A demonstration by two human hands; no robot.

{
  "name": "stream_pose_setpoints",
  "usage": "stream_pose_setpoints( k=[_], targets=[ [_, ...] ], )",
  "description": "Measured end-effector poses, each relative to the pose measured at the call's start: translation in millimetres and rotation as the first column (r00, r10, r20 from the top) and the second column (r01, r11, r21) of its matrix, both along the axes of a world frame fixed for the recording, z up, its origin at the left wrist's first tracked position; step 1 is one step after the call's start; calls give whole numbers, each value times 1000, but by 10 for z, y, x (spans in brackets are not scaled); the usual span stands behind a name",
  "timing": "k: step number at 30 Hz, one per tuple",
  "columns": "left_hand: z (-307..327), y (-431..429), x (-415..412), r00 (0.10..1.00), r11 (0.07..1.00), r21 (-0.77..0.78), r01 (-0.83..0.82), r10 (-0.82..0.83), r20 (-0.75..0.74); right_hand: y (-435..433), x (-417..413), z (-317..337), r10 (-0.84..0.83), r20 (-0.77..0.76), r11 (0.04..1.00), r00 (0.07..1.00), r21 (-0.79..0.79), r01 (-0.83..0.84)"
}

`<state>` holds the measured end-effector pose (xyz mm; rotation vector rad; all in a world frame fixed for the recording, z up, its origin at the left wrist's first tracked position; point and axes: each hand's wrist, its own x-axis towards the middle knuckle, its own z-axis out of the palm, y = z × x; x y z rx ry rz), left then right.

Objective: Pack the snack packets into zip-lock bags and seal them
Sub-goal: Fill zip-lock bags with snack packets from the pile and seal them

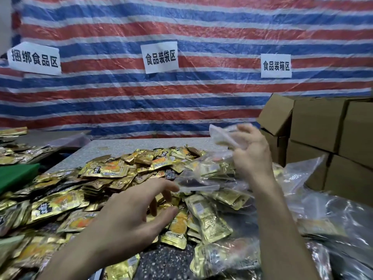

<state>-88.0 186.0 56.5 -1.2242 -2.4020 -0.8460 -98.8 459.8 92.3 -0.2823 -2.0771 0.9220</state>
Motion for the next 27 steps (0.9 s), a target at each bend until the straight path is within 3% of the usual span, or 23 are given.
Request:
stream_pose_setpoints(
  k=[2,3,7,9,11,14,17,20,22,24,26,27],
  targets=[
    [4,-10,-15,1000,1000,21,1,-1,-10,95,-5,-88,-29,334,998,942,-47,47],
    [6,-11,-23,1000,1000,30,-4,4,-13,139,6,-110,1,416,997,909,-73,32],
    [19,-31,-36,999,998,51,-37,37,-1,102,91,-11,51,506,995,861,-104,2],
    [32,-39,-40,998,996,67,-61,61,-5,-33,120,58,-20,506,1000,862,8,19],
    [50,-47,-42,996,991,103,-87,87,4,-260,126,131,-39,394,985,918,169,-30],
    [89,-76,-9,988,969,194,-151,155,-4,-713,147,197,222,199,924,954,271,-271],
    [63,-194,50,972,929,290,-228,236,8,-1048,162,148,496,302,744,814,335,-578],
    [-116,-501,141,938,908,246,-338,347,6,-1208,189,86,612,593,495,523,228,-838],
    [-294,-833,204,892,883,131,-451,452,24,-1265,216,49,608,671,434,424,166,-886],
    [-455,-1216,262,813,815,2,-579,577,80,-1311,234,29,610,671,424,422,173,-889],
    [-604,-1610,319,660,665,-144,-733,746,83,-1349,250,37,615,663,411,428,193,-891],
    [-675,-1802,346,538,529,-245,-812,842,34,-1363,259,48,614,665,403,425,199,-893]
  ],
)
